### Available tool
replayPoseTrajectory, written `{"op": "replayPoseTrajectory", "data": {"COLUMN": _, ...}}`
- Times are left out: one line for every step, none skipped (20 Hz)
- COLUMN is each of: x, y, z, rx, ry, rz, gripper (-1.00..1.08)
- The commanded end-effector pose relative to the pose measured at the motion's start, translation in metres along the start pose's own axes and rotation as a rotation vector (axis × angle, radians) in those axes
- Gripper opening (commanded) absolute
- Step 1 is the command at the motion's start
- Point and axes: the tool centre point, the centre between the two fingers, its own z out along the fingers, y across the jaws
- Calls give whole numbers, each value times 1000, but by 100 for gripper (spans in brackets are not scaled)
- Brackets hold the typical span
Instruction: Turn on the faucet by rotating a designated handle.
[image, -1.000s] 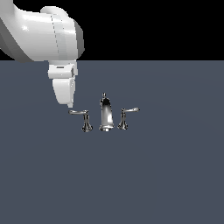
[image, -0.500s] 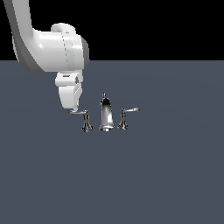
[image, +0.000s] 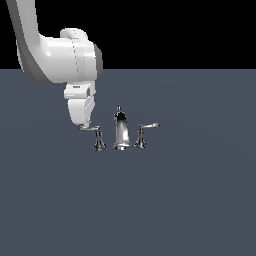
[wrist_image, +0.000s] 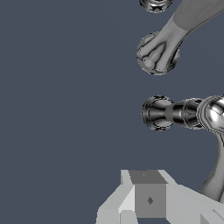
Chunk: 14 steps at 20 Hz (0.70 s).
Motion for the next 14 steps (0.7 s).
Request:
{"op": "replayPoseTrajectory", "data": {"x": 0, "y": 0, "z": 0, "rx": 0, "ry": 0, "rz": 0, "gripper": -100}}
{"op": "replayPoseTrajectory", "data": {"x": 0, "y": 0, "z": 0, "rx": 0, "ry": 0, "rz": 0, "gripper": -100}}
{"op": "replayPoseTrajectory", "data": {"x": -1, "y": 3, "z": 0, "rx": 0, "ry": 0, "rz": 0, "gripper": -100}}
{"op": "replayPoseTrajectory", "data": {"x": -3, "y": 6, "z": 0, "rx": 0, "ry": 0, "rz": 0, "gripper": -100}}
{"op": "replayPoseTrajectory", "data": {"x": -4, "y": 9, "z": 0, "rx": 0, "ry": 0, "rz": 0, "gripper": -100}}
{"op": "replayPoseTrajectory", "data": {"x": -5, "y": 12, "z": 0, "rx": 0, "ry": 0, "rz": 0, "gripper": -100}}
{"op": "replayPoseTrajectory", "data": {"x": -6, "y": 16, "z": 0, "rx": 0, "ry": 0, "rz": 0, "gripper": -100}}
{"op": "replayPoseTrajectory", "data": {"x": -7, "y": 19, "z": 0, "rx": 0, "ry": 0, "rz": 0, "gripper": -100}}
{"op": "replayPoseTrajectory", "data": {"x": -9, "y": 22, "z": 0, "rx": 0, "ry": 0, "rz": 0, "gripper": -100}}
{"op": "replayPoseTrajectory", "data": {"x": -10, "y": 25, "z": 0, "rx": 0, "ry": 0, "rz": 0, "gripper": -100}}
{"op": "replayPoseTrajectory", "data": {"x": -11, "y": 28, "z": 0, "rx": 0, "ry": 0, "rz": 0, "gripper": -100}}
{"op": "replayPoseTrajectory", "data": {"x": -12, "y": 32, "z": 0, "rx": 0, "ry": 0, "rz": 0, "gripper": -100}}
{"op": "replayPoseTrajectory", "data": {"x": -14, "y": 35, "z": 0, "rx": 0, "ry": 0, "rz": 0, "gripper": -100}}
{"op": "replayPoseTrajectory", "data": {"x": -15, "y": 38, "z": 0, "rx": 0, "ry": 0, "rz": 0, "gripper": -100}}
